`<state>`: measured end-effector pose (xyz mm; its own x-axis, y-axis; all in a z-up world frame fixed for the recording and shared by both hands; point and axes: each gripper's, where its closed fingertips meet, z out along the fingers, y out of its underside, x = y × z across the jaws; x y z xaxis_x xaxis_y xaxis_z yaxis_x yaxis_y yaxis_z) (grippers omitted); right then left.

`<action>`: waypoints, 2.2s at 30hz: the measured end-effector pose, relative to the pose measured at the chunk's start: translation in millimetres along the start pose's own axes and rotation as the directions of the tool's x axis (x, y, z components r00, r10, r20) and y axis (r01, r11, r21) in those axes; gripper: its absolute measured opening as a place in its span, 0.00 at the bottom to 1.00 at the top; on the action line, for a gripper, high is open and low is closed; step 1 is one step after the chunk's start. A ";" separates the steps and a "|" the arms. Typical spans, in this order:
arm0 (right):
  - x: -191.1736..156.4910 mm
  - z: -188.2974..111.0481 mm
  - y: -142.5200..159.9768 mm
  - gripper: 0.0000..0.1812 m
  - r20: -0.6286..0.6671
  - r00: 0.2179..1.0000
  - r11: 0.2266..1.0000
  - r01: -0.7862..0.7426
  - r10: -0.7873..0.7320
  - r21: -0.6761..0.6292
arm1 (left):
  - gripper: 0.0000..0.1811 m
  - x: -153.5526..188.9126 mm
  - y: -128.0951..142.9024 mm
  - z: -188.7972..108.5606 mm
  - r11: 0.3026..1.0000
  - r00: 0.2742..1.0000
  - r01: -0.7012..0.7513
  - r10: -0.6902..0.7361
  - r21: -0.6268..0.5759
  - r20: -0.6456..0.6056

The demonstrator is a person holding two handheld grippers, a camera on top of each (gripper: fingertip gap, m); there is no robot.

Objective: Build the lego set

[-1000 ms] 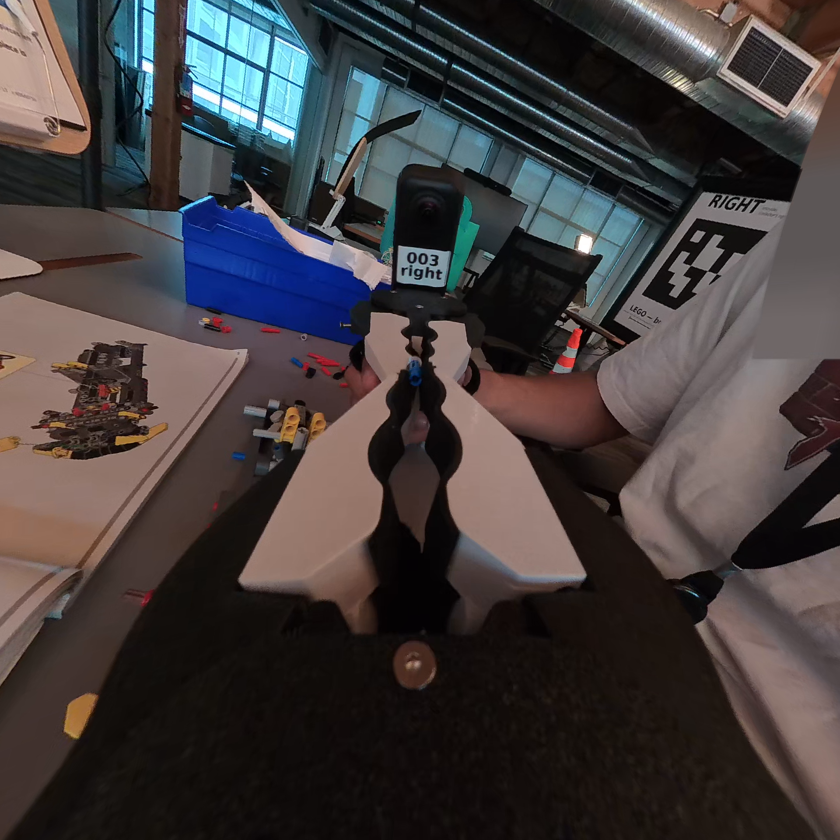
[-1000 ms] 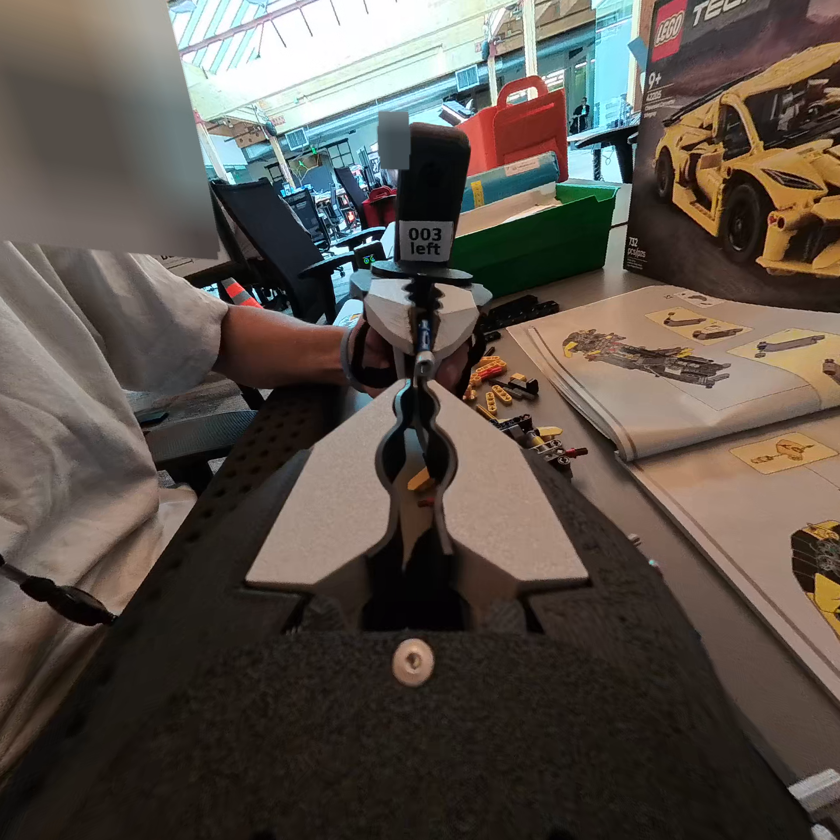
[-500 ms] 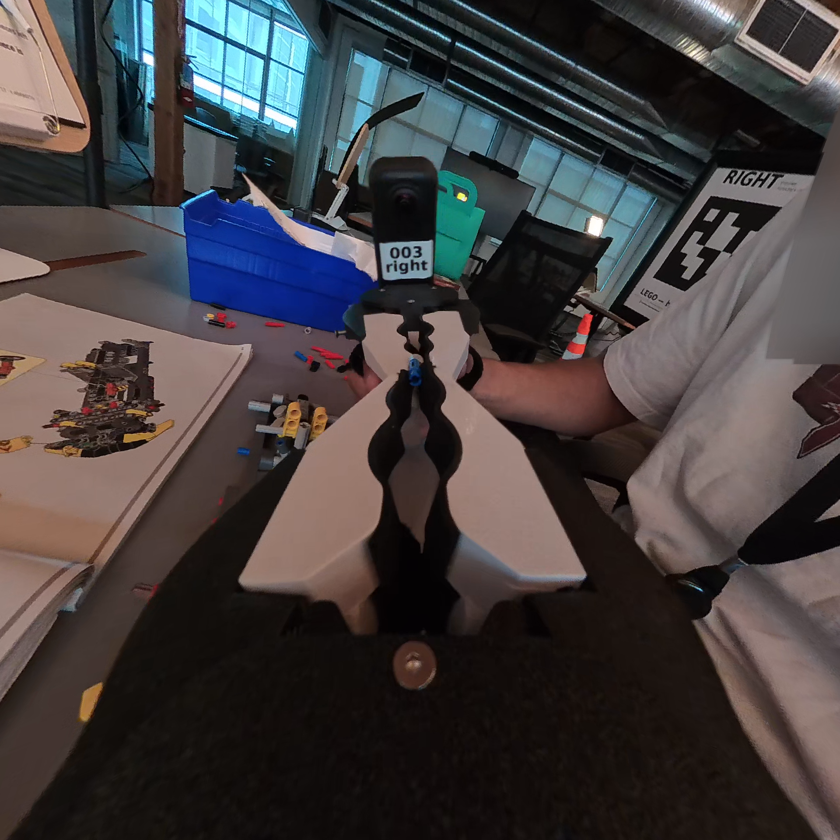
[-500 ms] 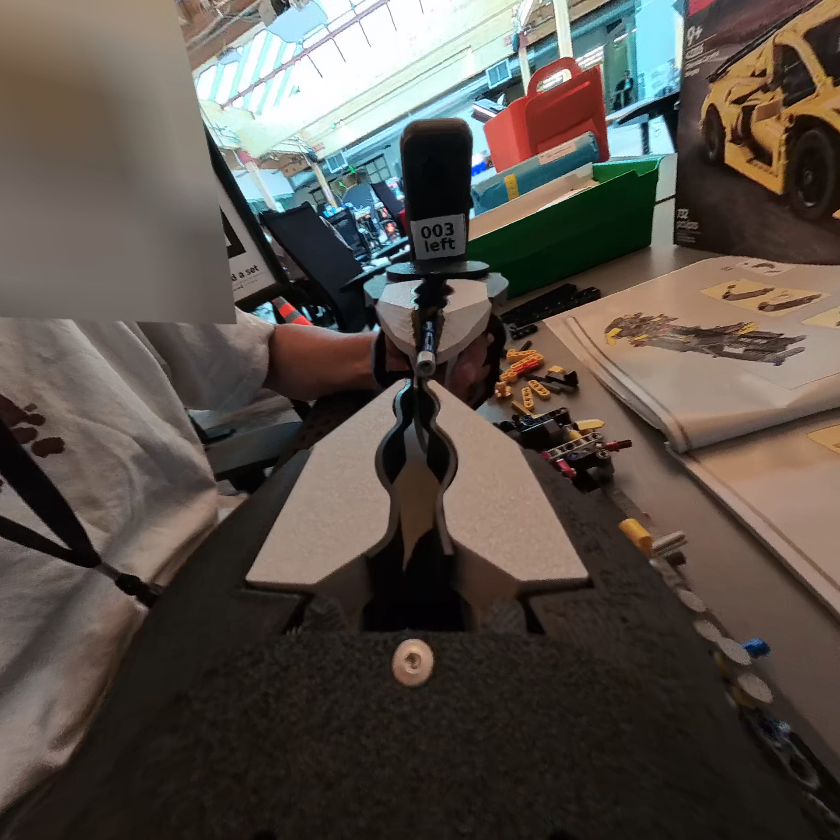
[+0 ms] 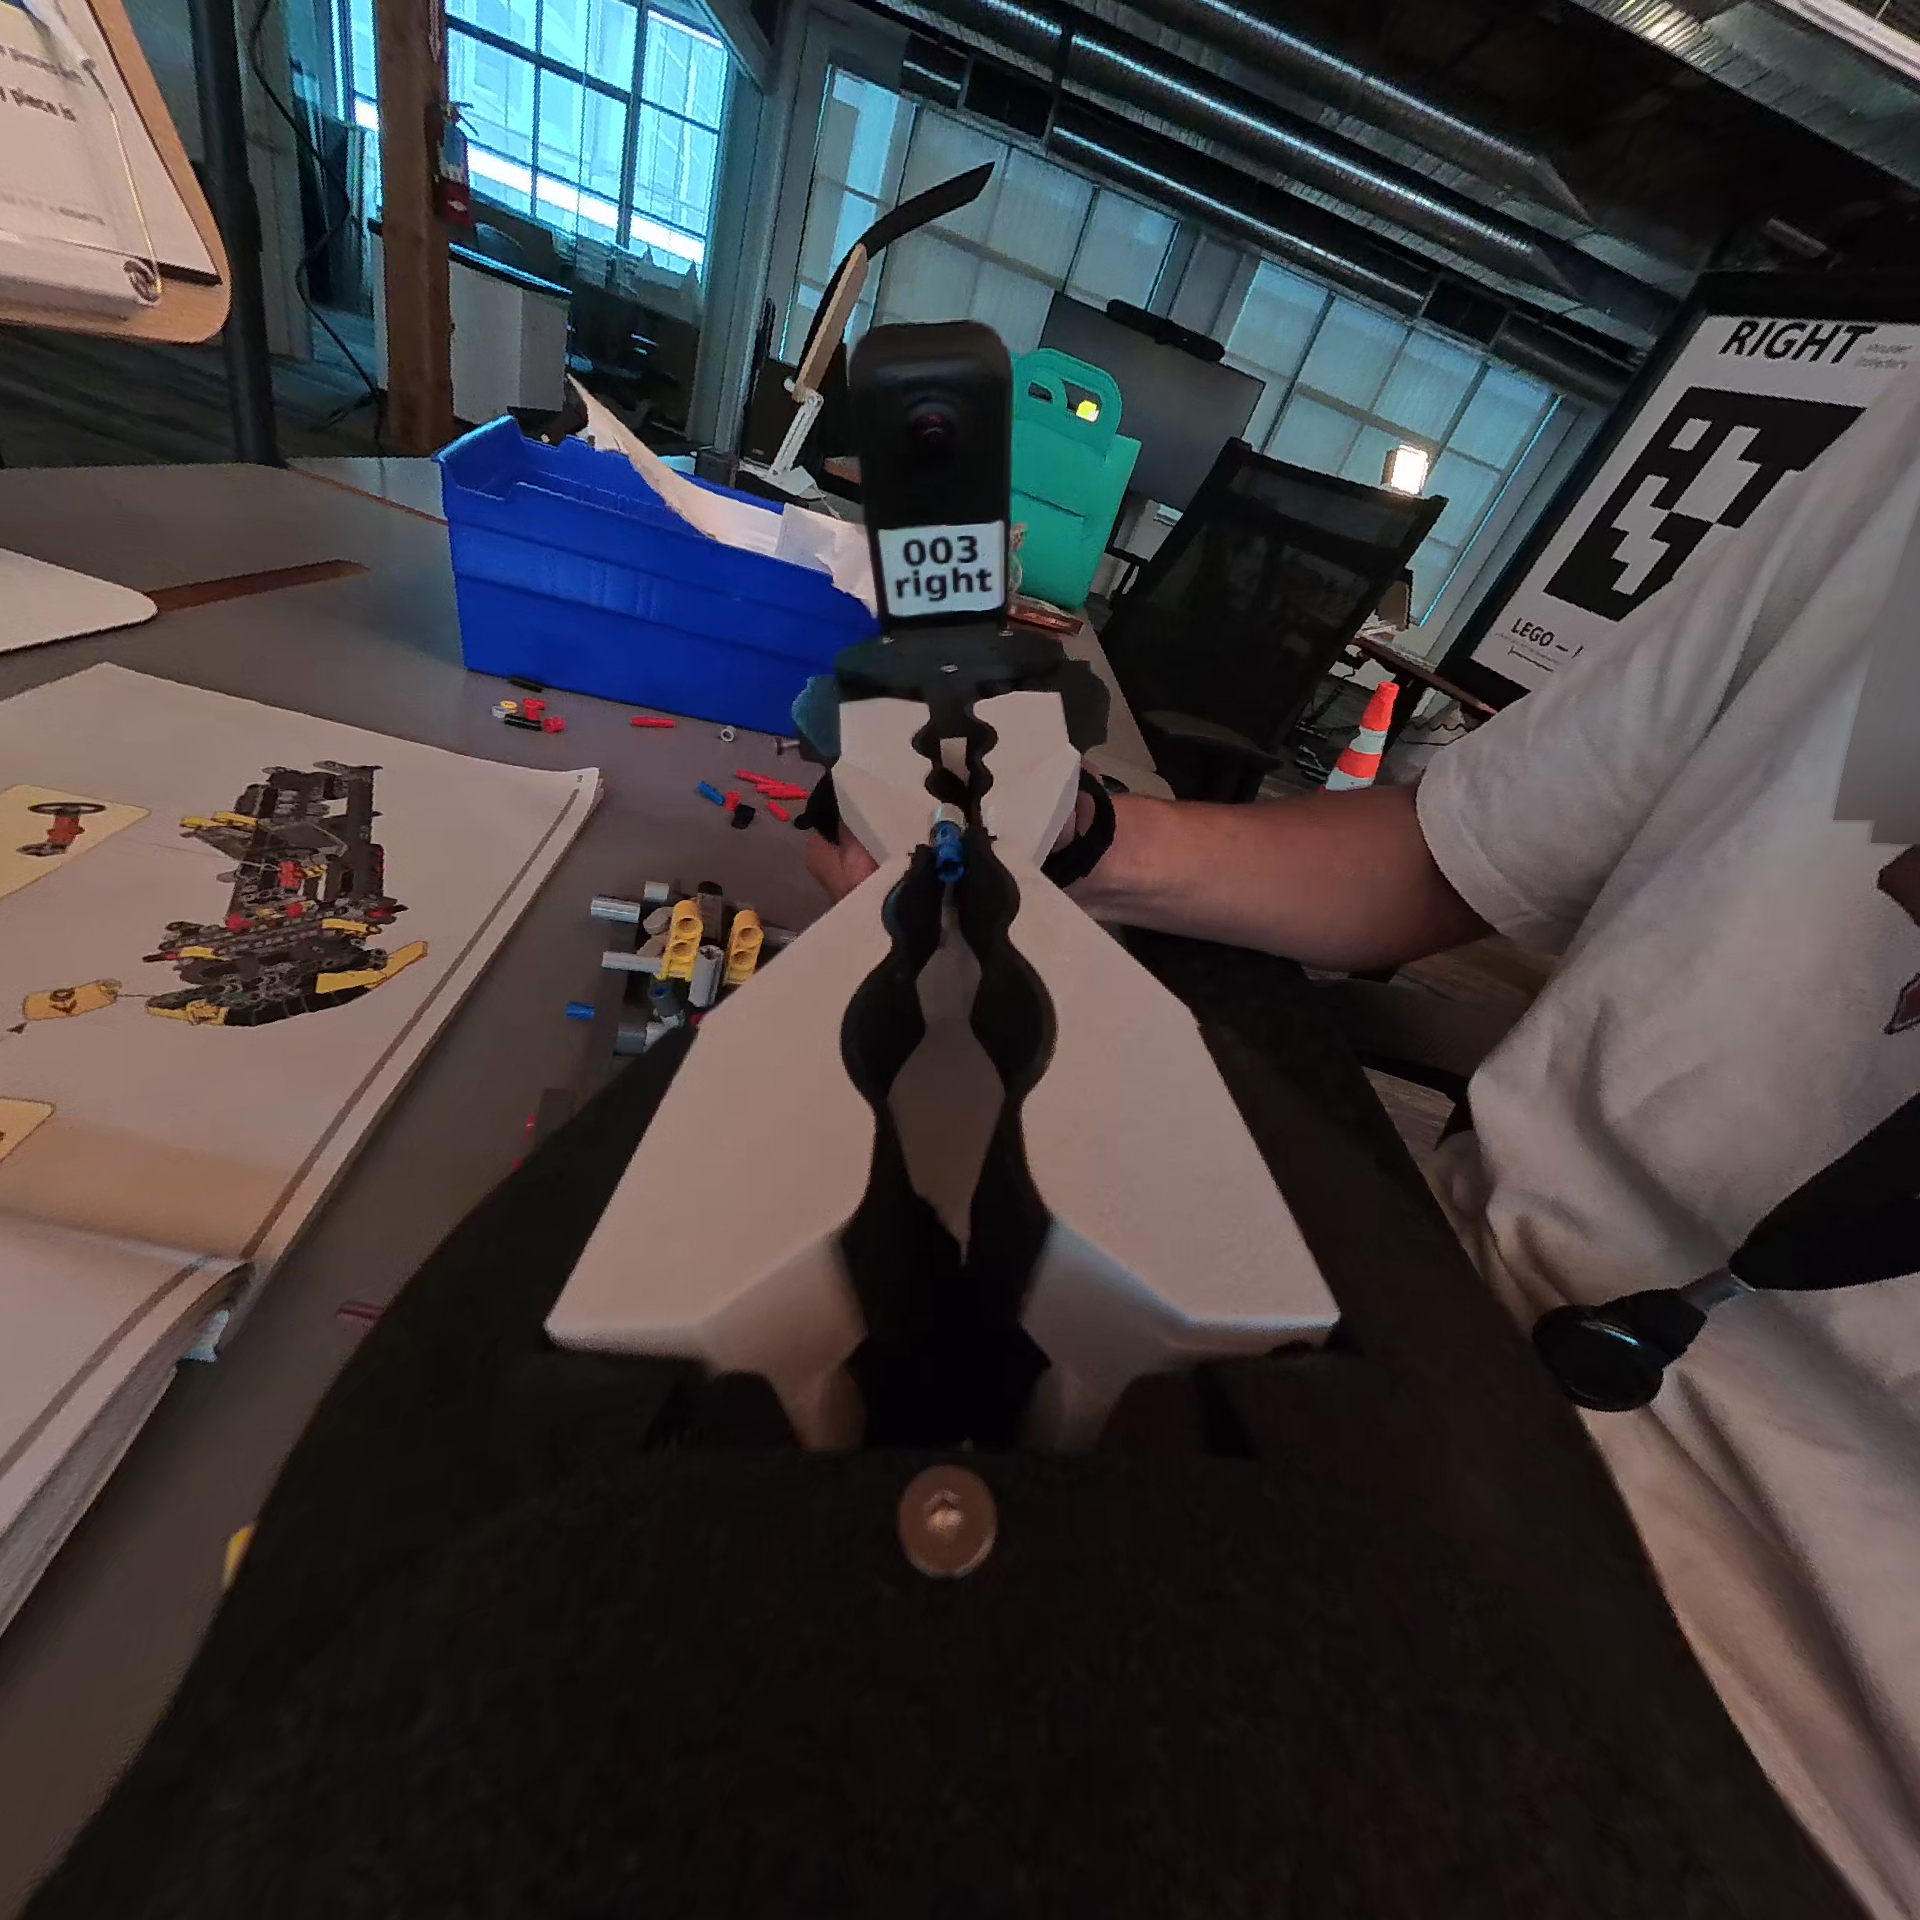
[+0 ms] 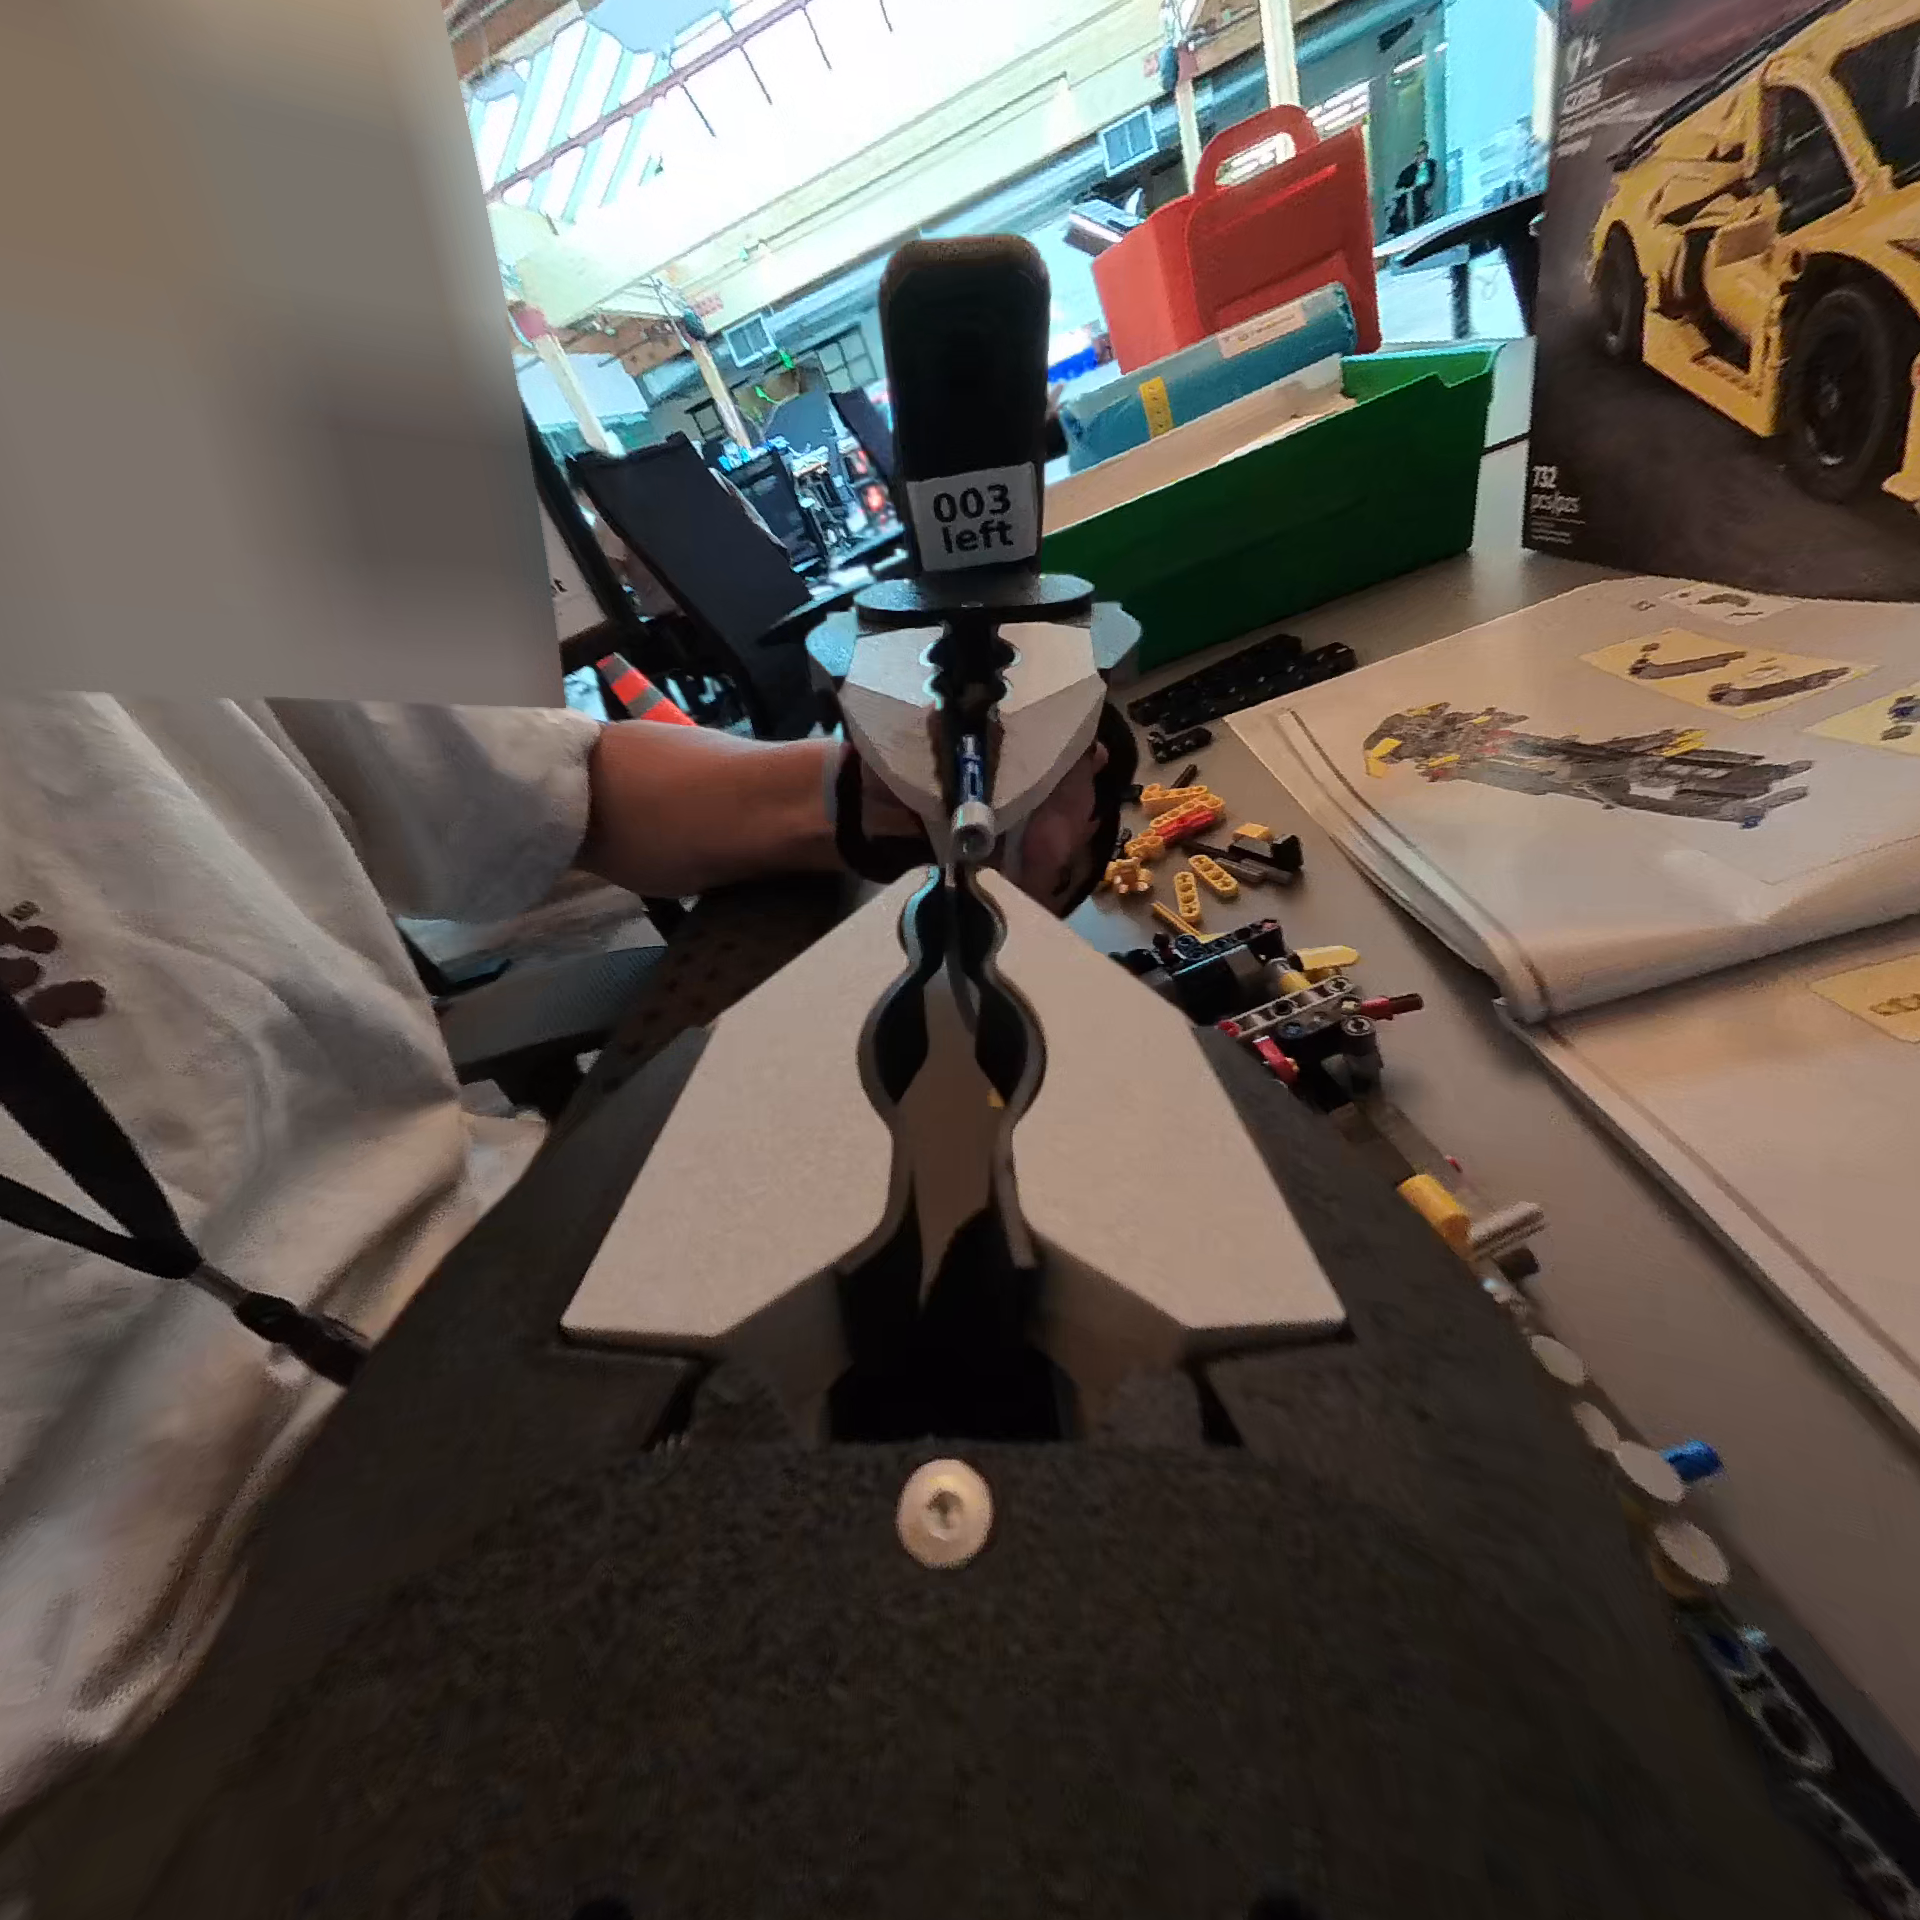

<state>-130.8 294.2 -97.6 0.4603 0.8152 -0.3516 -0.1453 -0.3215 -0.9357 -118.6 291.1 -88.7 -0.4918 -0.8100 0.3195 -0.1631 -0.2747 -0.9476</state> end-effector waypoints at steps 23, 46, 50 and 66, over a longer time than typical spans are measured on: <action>6.8 -2.3 24.4 0.01 -0.158 0.889 0.893 0.391 -0.429 -0.223 | 0.02 4.0 26.0 0.0 0.980 0.997 -0.078 0.078 -0.182 -0.010; 7.0 -6.8 29.0 0.01 -0.142 0.912 0.906 0.345 -0.385 -0.245 | 0.03 -1.5 18.9 -6.4 0.985 0.997 -0.068 0.072 -0.158 0.015; 6.8 -7.2 28.8 0.01 -0.140 0.914 0.908 0.342 -0.382 -0.243 | 0.02 -1.0 20.2 -6.7 0.983 0.996 -0.080 0.083 -0.164 0.012; -1.0 -2.6 43.6 0.01 -0.082 0.892 0.863 0.402 -0.445 -0.307 | 0.01 8.8 23.1 -4.4 0.987 0.997 -0.036 0.024 -0.158 -0.075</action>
<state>-135.3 278.1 -138.0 0.5471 0.8304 0.1056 0.3286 -0.0970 -0.9395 -130.5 279.9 -107.8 -0.5586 -0.7751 0.2953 -0.2783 -0.1603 -0.9470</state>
